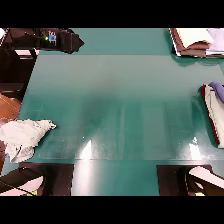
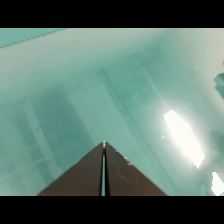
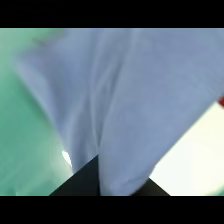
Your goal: Fold the shirts.
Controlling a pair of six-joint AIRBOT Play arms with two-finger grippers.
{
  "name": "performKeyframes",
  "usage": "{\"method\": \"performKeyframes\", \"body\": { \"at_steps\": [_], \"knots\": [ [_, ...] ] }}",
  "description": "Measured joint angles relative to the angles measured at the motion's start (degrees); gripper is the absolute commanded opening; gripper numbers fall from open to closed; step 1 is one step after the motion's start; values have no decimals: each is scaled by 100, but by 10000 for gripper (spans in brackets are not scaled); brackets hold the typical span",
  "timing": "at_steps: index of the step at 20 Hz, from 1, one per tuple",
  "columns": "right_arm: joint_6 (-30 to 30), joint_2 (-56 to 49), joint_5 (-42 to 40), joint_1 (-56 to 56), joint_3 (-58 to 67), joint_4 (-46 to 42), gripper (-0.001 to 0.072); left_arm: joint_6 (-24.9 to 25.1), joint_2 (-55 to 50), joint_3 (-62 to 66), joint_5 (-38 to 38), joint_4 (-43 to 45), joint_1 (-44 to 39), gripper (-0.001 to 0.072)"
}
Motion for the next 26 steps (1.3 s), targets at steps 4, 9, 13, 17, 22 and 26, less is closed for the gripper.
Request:
{"method": "performKeyframes", "body": {
  "at_steps": [4,9,13,17,22,26],
  "knots": [
    [-2,269,4,-472,-802,-234,584,63,0,0,-2,2,0,27],
    [-2,356,-116,-424,-699,221,581,133,0,0,0,0,0,27],
    [-2,369,-186,702,-63,1222,572,151,0,0,17,0,0,27],
    [-4,372,-411,2496,466,1683,269,157,0,0,31,0,0,27],
    [-2,376,-796,4513,763,1838,24,160,0,0,31,0,0,27],
    [-2,376,-946,5469,824,1875,24,160,0,0,33,0,0,27]
  ]
}}
